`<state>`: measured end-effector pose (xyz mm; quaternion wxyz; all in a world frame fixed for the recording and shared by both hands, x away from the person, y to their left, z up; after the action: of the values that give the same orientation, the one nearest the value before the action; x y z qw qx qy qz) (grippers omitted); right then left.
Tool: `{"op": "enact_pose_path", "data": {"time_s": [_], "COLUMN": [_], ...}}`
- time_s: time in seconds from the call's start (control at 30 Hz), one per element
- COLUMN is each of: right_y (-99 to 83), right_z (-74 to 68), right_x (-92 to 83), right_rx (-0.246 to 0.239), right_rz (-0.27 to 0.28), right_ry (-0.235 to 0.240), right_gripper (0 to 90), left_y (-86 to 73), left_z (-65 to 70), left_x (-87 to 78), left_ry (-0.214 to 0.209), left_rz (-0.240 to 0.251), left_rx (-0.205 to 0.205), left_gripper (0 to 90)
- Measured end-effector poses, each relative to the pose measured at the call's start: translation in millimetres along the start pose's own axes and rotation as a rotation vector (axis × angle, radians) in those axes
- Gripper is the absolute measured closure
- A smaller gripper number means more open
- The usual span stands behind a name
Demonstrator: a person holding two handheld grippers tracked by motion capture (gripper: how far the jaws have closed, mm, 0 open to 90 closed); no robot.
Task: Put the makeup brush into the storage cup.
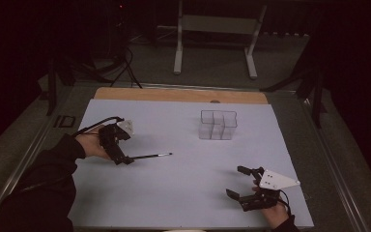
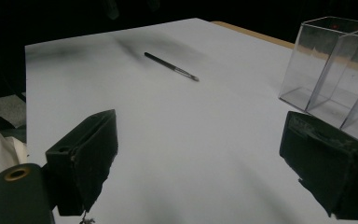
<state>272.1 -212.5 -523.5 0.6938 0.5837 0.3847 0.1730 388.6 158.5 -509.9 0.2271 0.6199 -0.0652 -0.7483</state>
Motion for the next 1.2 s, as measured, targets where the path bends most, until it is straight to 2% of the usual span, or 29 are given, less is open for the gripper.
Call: {"op": "enact_pose_path", "data": {"time_s": [0.3,0.33,0.37,0.53,0.67,0.7,0.87,1.1,1.2], "right_y": [-0.2,-0.2,-0.3,-0.3,-0.2,-0.2,0.0,0.2,0.7], "right_z": [-0.6,-0.9,-1.1,-1.1,-1.1,-1.2,-1.2,-1.5,-1.7], "right_x": [0.5,0.7,1.0,0.8,0.6,0.6,0.6,0.3,0.3], "right_rx": [-0.001,-0.002,-0.003,-0.002,-0.002,-0.003,-0.002,-0.003,-0.005], "right_rz": [-0.003,-0.003,-0.003,-0.003,-0.003,-0.002,-0.001,0.001,0.006], "right_ry": [0.001,0.002,0.003,0.003,0.003,0.004,0.004,0.007,0.008], "right_gripper": [11.4,11.4,11.4,11.4,11.4,11.4,11.4,11.5,11.4], "left_y": [2.4,2.2,2.0,3.6,2.1,0.7,-1.3,1.6,1.3], "left_z": [-8.2,-9.1,-9.9,-10.8,-12.1,-12.8,-14.8,-15.8,-17.0], "left_x": [12.4,14.3,15.6,23.8,29.5,32.9,37.9,40.4,42.1], "left_ry": [-0.026,-0.044,-0.044,-0.056,-0.042,-0.037,-0.020,-0.025,-0.032], "left_rz": [-0.067,-0.079,-0.087,-0.111,-0.145,-0.166,-0.192,-0.144,-0.141], "left_rx": [0.025,0.022,0.014,0.035,0.049,0.055,0.072,0.074,0.078], "left_gripper": [17.1,20.1,24.1,36.0,37.6,37.6,49.4,57.8,59.6]}}
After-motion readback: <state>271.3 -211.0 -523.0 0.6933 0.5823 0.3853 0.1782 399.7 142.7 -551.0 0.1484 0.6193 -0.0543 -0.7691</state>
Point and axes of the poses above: each handheld gripper's, and its own axes: x roughly forward along the jaws, y roughly out of its top, z roughly to its right, the point moved 8 cm from there along x, roughly forward along the jaws, and after that the axes turned 11 degrees about -y, right-handed, at the moved point
